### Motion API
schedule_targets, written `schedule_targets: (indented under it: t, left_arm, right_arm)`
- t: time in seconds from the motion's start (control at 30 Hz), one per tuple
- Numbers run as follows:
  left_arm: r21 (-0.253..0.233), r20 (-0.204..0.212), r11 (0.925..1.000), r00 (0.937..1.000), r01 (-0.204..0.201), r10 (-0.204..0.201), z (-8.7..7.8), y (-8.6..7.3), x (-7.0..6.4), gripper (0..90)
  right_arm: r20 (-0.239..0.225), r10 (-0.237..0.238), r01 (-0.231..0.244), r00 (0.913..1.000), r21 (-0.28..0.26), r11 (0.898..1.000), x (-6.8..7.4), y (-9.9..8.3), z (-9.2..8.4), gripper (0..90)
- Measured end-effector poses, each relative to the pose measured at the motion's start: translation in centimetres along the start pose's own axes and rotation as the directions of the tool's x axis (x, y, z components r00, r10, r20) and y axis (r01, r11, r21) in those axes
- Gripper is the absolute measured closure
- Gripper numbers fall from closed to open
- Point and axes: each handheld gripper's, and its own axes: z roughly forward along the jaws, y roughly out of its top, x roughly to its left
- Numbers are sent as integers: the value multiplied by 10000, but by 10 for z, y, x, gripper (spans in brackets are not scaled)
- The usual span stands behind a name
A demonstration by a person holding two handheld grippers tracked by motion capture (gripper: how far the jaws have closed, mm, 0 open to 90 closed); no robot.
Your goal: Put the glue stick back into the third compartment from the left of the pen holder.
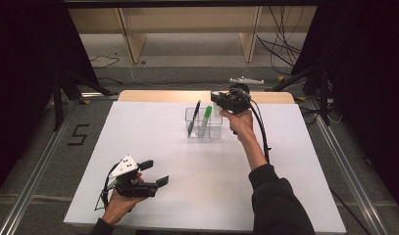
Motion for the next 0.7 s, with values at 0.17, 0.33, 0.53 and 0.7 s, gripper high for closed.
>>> schedule_targets:
  t: [0.17, 0.33, 0.53, 0.7]
  left_arm:
    - [10, -10, 10000, 10000, 6, -6, 0, 0, 0, 117]
    - [-2, 9, 10000, 10000, 8, -8, 0, 0, 0, 117]
    - [-32, 25, 10000, 10000, 37, -37, 0, 0, 0, 117]
    - [-25, 20, 10000, 10000, 9, -9, 0, 0, 1, 117]
  right_arm:
    - [76, 127, -125, 9999, -213, 9997, -1, 1, 4, 675]
    - [228, 43, -39, 9997, -207, 9998, 0, -1, 9, 675]
    - [407, -55, 64, 9992, -218, 9997, -1, -4, 16, 675]
    - [611, -93, 107, 9981, -216, 9997, -3, -6, 18, 675]
